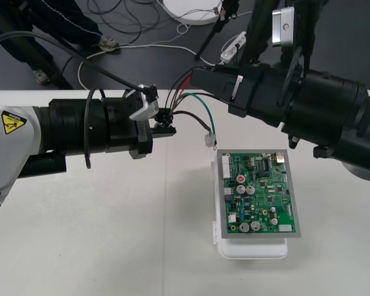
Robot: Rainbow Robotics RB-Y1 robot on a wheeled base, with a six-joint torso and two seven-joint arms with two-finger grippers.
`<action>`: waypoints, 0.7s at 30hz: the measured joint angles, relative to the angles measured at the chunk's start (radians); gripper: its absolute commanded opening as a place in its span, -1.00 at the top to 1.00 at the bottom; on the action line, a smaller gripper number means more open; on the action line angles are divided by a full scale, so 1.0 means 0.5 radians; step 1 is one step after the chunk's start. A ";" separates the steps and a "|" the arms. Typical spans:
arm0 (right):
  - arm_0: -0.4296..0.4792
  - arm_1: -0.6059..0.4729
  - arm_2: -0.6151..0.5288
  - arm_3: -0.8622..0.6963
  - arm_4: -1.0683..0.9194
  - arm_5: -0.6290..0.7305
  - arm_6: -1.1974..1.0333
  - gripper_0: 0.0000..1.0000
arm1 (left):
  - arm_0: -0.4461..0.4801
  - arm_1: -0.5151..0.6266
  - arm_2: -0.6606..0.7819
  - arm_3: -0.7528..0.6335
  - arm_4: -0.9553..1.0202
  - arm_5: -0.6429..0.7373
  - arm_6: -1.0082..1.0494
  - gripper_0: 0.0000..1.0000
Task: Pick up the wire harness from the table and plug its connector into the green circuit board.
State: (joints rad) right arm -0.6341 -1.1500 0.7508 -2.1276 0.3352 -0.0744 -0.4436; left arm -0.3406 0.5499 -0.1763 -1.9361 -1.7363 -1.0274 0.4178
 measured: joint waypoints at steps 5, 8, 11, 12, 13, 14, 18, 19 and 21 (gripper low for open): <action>-0.024 0.021 0.000 0.023 0.000 0.000 0.000 -0.87 | 0.000 0.000 0.000 0.000 0.000 0.001 0.000 0.98; -0.030 0.024 0.000 0.023 0.000 0.000 0.000 0.63 | 0.000 0.000 0.000 0.000 0.000 0.004 0.000 0.98; -0.030 0.024 0.000 0.023 0.000 0.000 0.000 0.94 | 0.000 0.000 0.000 0.000 0.000 0.009 0.000 0.96; -0.030 0.024 0.000 0.023 0.000 0.000 0.000 1.00 | 0.000 0.000 0.000 0.000 0.000 0.009 0.000 0.96; -0.030 0.024 0.000 0.023 0.000 0.000 0.000 1.00 | 0.000 0.000 0.000 0.000 0.000 0.009 0.000 0.96; -0.030 0.024 0.000 0.023 0.000 0.000 0.000 1.00 | 0.000 0.000 0.000 0.000 0.000 0.009 0.000 0.96; -0.030 0.024 0.000 0.023 0.000 0.000 0.000 1.00 | 0.000 0.000 0.000 0.000 0.000 0.009 0.000 0.96; -0.030 0.024 0.000 0.023 0.001 0.000 0.000 1.00 | 0.000 0.000 0.000 0.000 0.000 0.009 0.000 0.96; -0.030 0.024 0.000 0.023 0.001 0.000 0.000 1.00 | 0.000 0.000 0.000 0.000 0.000 0.009 0.000 0.97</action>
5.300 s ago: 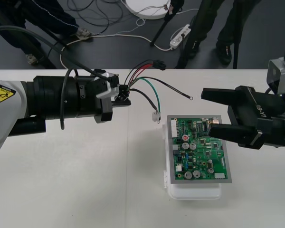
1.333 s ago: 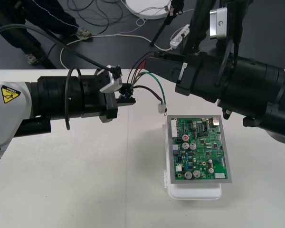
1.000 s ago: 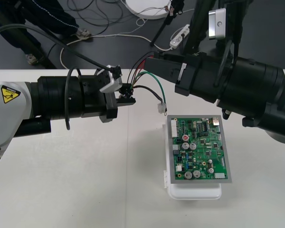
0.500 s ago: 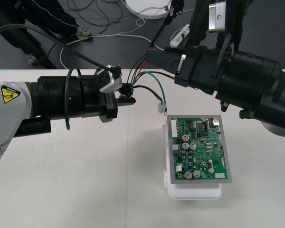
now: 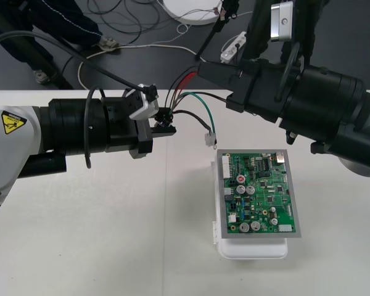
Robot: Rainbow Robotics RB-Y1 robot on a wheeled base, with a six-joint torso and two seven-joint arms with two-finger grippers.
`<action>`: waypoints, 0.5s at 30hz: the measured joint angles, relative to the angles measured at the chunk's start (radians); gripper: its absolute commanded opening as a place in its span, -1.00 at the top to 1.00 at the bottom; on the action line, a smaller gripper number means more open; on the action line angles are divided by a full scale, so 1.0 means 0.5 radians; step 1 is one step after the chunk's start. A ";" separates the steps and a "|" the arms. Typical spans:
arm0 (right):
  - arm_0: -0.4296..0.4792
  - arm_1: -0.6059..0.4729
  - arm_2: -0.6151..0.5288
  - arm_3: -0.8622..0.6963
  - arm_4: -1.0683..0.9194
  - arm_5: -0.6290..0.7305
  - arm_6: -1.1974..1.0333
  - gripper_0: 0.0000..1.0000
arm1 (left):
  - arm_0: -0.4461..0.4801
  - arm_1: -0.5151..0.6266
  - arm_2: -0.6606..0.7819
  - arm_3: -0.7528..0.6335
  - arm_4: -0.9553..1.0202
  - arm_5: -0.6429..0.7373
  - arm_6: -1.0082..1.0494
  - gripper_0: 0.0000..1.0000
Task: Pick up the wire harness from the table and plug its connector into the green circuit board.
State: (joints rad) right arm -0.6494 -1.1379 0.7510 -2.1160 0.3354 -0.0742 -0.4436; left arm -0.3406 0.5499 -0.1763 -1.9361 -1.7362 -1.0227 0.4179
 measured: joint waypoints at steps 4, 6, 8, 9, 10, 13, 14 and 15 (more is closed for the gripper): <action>0.000 0.000 0.000 0.000 0.000 0.000 0.000 1.00 | 0.000 0.000 0.000 0.000 0.000 0.000 0.000 0.96; 0.000 0.000 0.000 0.000 0.000 0.000 0.000 1.00 | 0.000 0.000 0.000 0.000 0.000 0.000 0.000 0.96; 0.000 0.000 0.000 0.000 0.000 0.000 0.000 1.00 | 0.000 0.000 0.000 0.000 0.000 0.000 0.000 0.96; 0.000 0.000 0.000 0.000 0.000 0.000 0.000 1.00 | 0.000 0.000 0.000 0.000 0.000 0.000 0.000 0.83; 0.000 0.000 0.000 0.000 0.000 0.000 0.000 1.00 | 0.000 0.000 0.000 0.000 0.000 0.000 0.000 0.41; 0.000 0.000 0.000 0.000 0.000 0.000 0.000 1.00 | 0.000 0.000 0.000 0.000 0.000 0.000 0.000 -1.00; 0.000 0.000 0.000 0.000 0.000 0.000 0.000 1.00 | 0.000 0.000 0.000 0.000 0.000 0.000 0.000 -1.00; 0.000 0.000 0.000 0.000 0.000 0.000 0.000 1.00 | 0.000 0.000 0.000 0.000 0.000 0.001 0.000 -1.00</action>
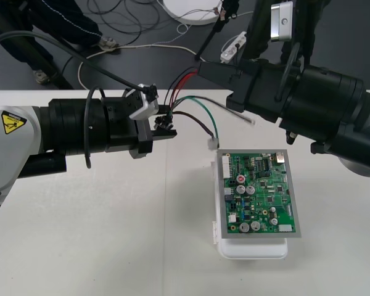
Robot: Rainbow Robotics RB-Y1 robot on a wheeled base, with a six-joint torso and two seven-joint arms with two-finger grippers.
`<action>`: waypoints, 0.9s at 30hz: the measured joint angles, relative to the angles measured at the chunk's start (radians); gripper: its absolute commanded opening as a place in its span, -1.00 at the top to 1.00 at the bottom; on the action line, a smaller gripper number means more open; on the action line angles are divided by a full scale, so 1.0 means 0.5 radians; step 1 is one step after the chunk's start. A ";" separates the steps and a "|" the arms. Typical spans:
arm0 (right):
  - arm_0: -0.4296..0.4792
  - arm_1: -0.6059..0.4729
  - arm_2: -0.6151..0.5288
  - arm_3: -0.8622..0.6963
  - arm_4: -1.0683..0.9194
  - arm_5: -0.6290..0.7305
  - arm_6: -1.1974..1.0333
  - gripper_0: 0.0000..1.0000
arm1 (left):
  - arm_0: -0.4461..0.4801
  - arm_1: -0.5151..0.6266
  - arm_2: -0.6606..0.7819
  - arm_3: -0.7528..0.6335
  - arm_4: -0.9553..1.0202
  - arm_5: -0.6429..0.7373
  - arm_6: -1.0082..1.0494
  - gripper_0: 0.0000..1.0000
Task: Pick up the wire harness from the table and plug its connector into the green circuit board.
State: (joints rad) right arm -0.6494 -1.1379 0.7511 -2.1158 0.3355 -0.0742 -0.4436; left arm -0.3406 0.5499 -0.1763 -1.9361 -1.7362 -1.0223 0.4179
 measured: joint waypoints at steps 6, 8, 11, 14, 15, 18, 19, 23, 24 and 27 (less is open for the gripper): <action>0.000 0.000 0.001 0.000 0.004 0.000 0.000 1.00 | 0.000 0.000 0.000 0.000 0.000 0.023 0.000 -1.00; 0.000 0.000 0.002 0.001 0.009 0.000 0.000 1.00 | 0.000 0.000 0.000 0.000 0.002 0.032 0.000 -1.00; 0.000 0.000 0.004 0.001 0.014 0.000 0.000 1.00 | 0.000 0.000 0.000 0.000 0.009 0.041 0.000 -1.00; 0.000 0.000 0.008 0.001 0.018 0.000 0.000 1.00 | 0.000 0.000 0.000 0.000 0.011 0.043 0.000 -1.00; 0.000 0.000 0.010 0.001 0.021 0.000 0.000 1.00 | 0.000 0.000 0.000 0.000 0.012 0.044 0.000 -1.00; 0.000 0.000 0.014 0.001 0.030 -0.001 0.000 1.00 | 0.000 0.000 0.000 0.000 0.013 0.048 0.000 -1.00; 0.000 0.000 0.014 0.001 0.034 -0.005 0.000 1.00 | 0.000 0.000 0.000 0.000 0.015 0.050 0.000 -1.00; 0.000 -0.003 0.014 0.002 0.048 -0.042 0.000 1.00 | 0.000 0.000 0.000 0.000 0.045 0.050 0.000 -1.00; 0.000 -0.005 0.014 0.002 0.053 -0.065 0.000 1.00 | 0.000 0.000 0.000 0.000 0.057 0.050 0.000 -1.00; 0.006 -0.020 0.012 0.005 0.066 -0.159 0.000 1.00 | 0.000 0.000 0.000 0.000 0.105 0.050 0.000 -1.00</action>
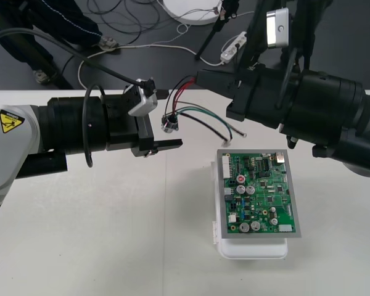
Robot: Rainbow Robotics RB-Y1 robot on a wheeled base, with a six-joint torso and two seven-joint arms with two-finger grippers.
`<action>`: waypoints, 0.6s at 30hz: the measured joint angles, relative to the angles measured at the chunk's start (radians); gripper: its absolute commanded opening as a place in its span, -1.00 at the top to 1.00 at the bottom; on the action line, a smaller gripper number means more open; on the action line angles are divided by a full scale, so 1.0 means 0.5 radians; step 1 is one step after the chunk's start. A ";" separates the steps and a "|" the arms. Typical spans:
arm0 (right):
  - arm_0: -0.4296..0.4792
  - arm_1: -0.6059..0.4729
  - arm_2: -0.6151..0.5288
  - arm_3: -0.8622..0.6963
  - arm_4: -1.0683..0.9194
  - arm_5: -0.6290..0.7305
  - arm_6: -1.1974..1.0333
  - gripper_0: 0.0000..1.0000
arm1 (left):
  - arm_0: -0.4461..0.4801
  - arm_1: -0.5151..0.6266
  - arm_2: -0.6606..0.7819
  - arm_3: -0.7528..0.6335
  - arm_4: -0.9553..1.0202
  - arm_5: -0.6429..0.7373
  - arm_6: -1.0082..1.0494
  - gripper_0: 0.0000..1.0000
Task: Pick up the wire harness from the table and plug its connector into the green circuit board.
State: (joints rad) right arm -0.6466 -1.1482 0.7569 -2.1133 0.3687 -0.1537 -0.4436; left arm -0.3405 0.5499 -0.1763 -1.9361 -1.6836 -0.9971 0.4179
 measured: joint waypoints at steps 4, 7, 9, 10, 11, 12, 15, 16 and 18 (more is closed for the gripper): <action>0.083 -0.034 -0.082 0.002 0.023 -0.174 0.000 1.00 | 0.012 0.000 0.000 0.000 0.121 0.000 0.001 -1.00; 0.206 -0.049 -0.225 0.002 0.074 -0.316 0.000 1.00 | 0.031 0.001 0.000 0.000 0.224 0.000 0.004 -1.00; 0.298 -0.052 -0.340 0.002 0.141 -0.408 0.000 1.00 | 0.047 0.002 0.000 0.000 0.298 0.000 0.008 -1.00; 0.349 -0.052 -0.402 0.002 0.170 -0.457 0.000 1.00 | 0.057 0.002 0.000 0.000 0.339 0.001 0.013 -1.00; 0.403 -0.052 -0.467 0.002 0.193 -0.505 0.000 1.00 | 0.068 0.003 0.000 0.000 0.381 0.001 0.020 -1.00; 0.454 -0.052 -0.529 0.002 0.209 -0.552 0.000 1.00 | 0.079 0.005 0.000 0.000 0.422 0.001 0.029 -1.00; 0.599 -0.049 -0.703 0.002 0.239 -0.689 0.000 1.00 | 0.116 0.011 0.000 0.000 0.549 0.001 0.048 -1.00; 0.646 -0.046 -0.757 0.001 0.246 -0.725 0.000 1.00 | 0.129 0.012 0.000 0.000 0.588 0.001 0.051 -1.00; 0.739 -0.031 -0.865 -0.001 0.263 -0.798 0.001 1.00 | 0.155 0.013 0.000 0.000 0.659 0.001 0.056 -1.00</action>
State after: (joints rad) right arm -0.2770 -1.1638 0.3244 -2.1139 0.5004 -0.5528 -0.4433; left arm -0.2632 0.5564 -0.1763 -1.9362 -1.3542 -0.9967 0.4457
